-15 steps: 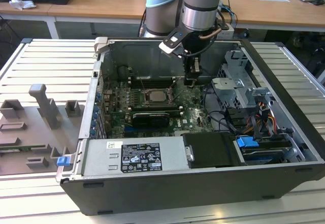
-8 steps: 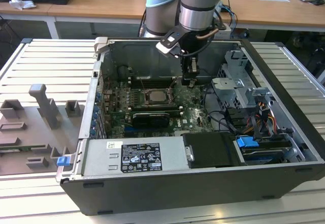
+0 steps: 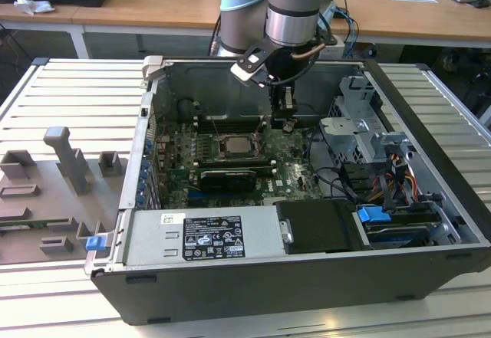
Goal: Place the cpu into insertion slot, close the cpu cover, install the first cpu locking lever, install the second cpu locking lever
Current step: 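Close the cpu cover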
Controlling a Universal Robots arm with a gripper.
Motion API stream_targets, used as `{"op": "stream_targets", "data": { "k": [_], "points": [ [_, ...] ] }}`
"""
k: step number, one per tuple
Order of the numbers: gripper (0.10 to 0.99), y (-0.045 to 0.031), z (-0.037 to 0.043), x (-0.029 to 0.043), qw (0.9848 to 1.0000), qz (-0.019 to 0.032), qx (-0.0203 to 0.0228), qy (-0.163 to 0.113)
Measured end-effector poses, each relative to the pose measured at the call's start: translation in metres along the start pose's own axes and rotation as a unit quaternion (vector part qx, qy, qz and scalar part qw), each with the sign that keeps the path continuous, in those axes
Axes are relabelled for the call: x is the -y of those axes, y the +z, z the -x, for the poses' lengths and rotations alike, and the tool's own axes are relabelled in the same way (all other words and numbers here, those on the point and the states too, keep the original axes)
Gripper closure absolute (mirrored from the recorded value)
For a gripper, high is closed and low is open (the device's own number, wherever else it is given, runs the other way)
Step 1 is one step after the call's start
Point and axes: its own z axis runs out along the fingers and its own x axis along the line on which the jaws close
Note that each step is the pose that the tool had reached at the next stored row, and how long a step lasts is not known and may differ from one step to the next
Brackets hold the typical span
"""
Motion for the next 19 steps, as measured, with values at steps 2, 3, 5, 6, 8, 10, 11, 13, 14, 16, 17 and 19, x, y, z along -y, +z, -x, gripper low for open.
{"op": "stream_targets", "data": {
  "k": [2, 3, 5, 6, 8, 10, 11, 13, 14, 16, 17, 19],
  "points": [
    [0.980, 0.0000, 0.0000, 0.0012, 1.0000, 0.0000, 0.0000, 0.000],
    [0.980, -0.0001, 0.0000, 0.0020, 1.0000, 0.0000, 0.0000, 0.000],
    [0.980, -0.0001, -0.0001, 0.0038, 1.0000, 0.0000, 0.0000, 0.000],
    [0.980, -0.0001, -0.0001, 0.0046, 1.0000, 0.0000, 0.0000, 0.000],
    [0.980, -0.0002, -0.0001, 0.0067, 1.0000, 0.0000, 0.0000, 0.000],
    [0.980, -0.0002, -0.0001, 0.0091, 1.0000, 0.0000, 0.0000, 0.000],
    [0.980, -0.0003, -0.0001, 0.0109, 1.0000, 0.0000, 0.0000, 0.000],
    [0.980, -0.0003, -0.0001, 0.0130, 1.0000, 0.0000, 0.0000, 0.000],
    [0.980, -0.0004, -0.0002, 0.0143, 1.0000, 0.0000, 0.0000, 0.000],
    [0.980, -0.0004, -0.0002, 0.0174, 1.0000, 0.0000, 0.0000, 0.000],
    [0.980, -0.0005, -0.0002, 0.0184, 1.0000, 0.0000, 0.0000, 0.000],
    [0.980, -0.0005, -0.0002, 0.0203, 1.0000, 0.0000, 0.0000, 0.000]
  ]
}}
